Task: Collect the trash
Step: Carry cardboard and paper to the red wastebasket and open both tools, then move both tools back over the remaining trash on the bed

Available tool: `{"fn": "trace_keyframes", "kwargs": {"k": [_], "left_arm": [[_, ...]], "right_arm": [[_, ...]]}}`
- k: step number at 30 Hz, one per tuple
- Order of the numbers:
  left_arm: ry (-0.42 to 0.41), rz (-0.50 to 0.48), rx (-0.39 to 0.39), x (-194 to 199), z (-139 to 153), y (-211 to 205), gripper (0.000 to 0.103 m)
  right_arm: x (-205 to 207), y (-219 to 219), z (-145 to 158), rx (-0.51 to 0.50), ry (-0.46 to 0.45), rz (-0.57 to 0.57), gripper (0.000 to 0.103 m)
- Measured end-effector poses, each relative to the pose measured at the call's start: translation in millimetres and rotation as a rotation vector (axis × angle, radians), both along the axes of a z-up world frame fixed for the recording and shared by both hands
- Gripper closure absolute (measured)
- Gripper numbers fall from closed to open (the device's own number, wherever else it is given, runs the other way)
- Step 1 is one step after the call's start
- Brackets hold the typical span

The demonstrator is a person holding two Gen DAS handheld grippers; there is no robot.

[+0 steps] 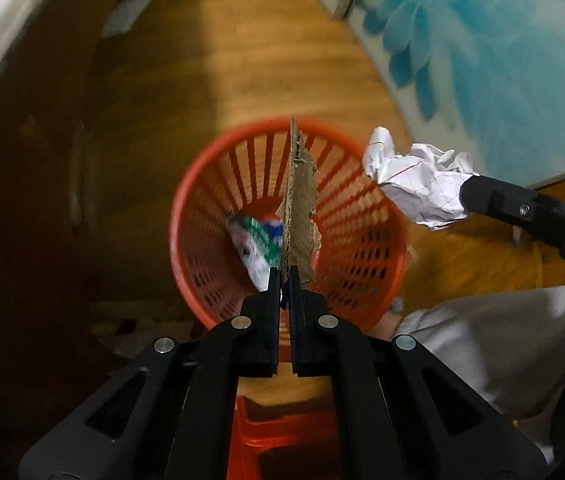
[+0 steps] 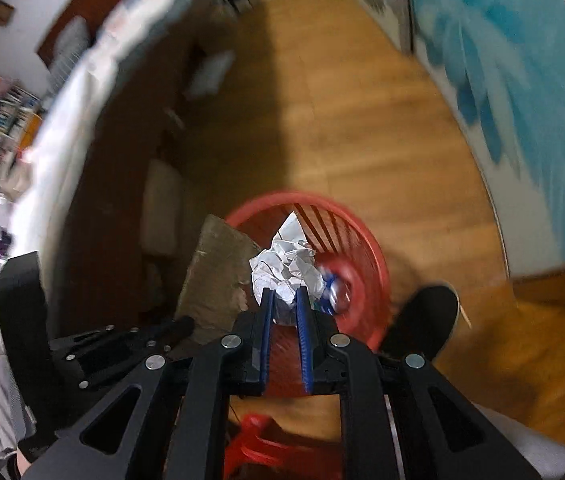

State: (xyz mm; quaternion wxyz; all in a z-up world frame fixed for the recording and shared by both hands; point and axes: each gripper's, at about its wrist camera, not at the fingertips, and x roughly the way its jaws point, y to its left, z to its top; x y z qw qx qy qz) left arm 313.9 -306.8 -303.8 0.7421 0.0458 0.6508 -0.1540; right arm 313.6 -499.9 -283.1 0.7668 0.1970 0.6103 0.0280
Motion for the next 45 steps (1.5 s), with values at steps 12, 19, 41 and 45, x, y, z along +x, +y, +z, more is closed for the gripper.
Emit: {"fn": "trace_keyframes", "kwargs": {"k": [12, 19, 41, 45], "left_arm": [[-0.052, 0.012, 0.054, -8.6, 0.1, 5.1, 0.026], [-0.150, 0.016, 0.050, -24.6, 54.7, 39.4, 0.026], [-0.597, 0.348, 0.023, -101.9, 222.9, 278.4, 0.021], [-0.581, 0.375, -0.025, -104.9, 213.7, 289.6, 0.021]], "right_arm": [[6.5, -26.9, -4.3, 0.022, -0.049, -0.135, 0.044], [4.1, -17.0, 19.1, 0.046, -0.146, -0.107, 0.043], [77.2, 296.8, 240.6, -0.014, -0.539, 0.597, 0.042], [115.3, 427.4, 284.8, -0.038, -0.580, 0.853, 0.033]]}}
